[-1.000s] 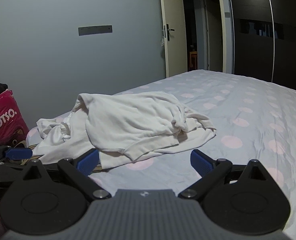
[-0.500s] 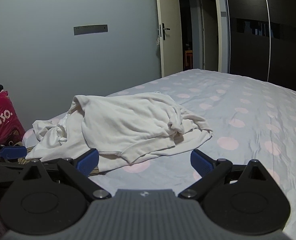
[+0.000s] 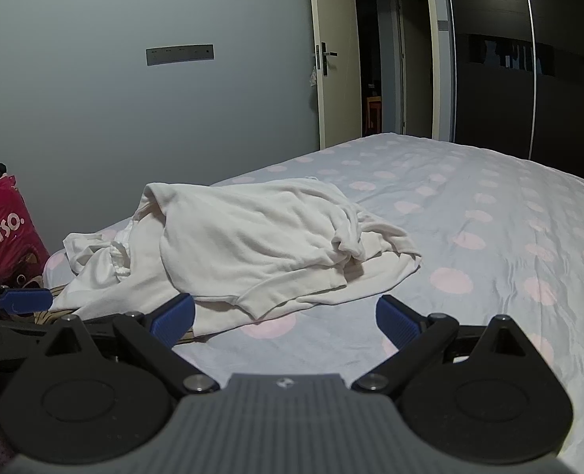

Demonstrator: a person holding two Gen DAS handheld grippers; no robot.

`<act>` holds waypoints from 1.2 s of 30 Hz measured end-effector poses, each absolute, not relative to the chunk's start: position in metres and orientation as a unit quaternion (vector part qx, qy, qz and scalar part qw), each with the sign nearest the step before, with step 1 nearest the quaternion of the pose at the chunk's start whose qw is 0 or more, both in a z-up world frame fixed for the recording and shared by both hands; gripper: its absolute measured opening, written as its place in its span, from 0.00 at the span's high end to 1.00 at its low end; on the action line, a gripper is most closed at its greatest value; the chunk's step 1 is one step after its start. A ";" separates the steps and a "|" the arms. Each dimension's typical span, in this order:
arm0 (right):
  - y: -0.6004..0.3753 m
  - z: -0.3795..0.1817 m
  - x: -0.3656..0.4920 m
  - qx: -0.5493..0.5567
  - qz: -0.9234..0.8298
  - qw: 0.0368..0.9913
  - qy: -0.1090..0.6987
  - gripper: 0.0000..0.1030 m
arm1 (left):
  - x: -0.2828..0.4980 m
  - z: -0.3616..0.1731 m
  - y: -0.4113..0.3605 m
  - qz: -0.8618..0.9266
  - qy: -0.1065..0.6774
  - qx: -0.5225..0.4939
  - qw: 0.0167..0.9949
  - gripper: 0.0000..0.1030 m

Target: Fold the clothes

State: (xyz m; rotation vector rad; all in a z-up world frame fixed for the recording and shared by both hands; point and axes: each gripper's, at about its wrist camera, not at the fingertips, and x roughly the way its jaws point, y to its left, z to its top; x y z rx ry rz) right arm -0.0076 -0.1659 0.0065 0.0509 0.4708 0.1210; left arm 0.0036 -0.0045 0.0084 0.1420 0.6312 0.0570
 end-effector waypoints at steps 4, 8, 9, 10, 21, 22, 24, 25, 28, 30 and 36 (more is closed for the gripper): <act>-0.167 0.006 -0.007 0.028 0.061 0.970 0.233 0.04 | 0.004 0.007 -0.008 0.010 0.314 0.078 0.946 0.27; -0.168 0.006 -0.007 0.029 0.061 0.970 0.234 0.04 | 0.005 0.007 -0.010 0.008 0.315 0.081 0.945 0.27; -0.168 0.006 -0.007 0.029 0.061 0.970 0.234 0.04 | 0.005 0.007 -0.010 0.008 0.315 0.081 0.945 0.27; -0.168 0.006 -0.007 0.030 0.061 0.970 0.234 0.04 | 0.005 0.007 -0.010 0.008 0.315 0.081 0.945 0.27; -0.168 0.004 -0.006 0.031 0.060 0.969 0.237 0.04 | 0.008 0.006 -0.011 0.005 0.319 0.082 0.944 0.27; -0.168 0.004 -0.006 0.030 0.060 0.969 0.237 0.04 | 0.008 0.006 -0.011 0.005 0.320 0.082 0.944 0.27; -0.168 0.004 -0.006 0.031 0.060 0.969 0.238 0.04 | 0.008 0.006 -0.011 0.004 0.320 0.083 0.944 0.27; -0.168 0.003 -0.006 0.031 0.060 0.969 0.239 0.04 | 0.008 0.006 -0.011 0.003 0.321 0.083 0.944 0.27; -0.168 0.002 -0.005 0.031 0.060 0.968 0.240 0.04 | 0.009 0.004 -0.011 0.002 0.322 0.083 0.943 0.27; -0.168 0.002 -0.005 0.029 0.062 0.968 0.241 0.04 | 0.009 0.003 -0.011 -0.002 0.322 0.085 0.943 0.27; -0.167 0.001 -0.003 0.021 0.066 0.968 0.240 0.04 | 0.011 -0.002 -0.016 -0.028 0.313 0.091 0.945 0.27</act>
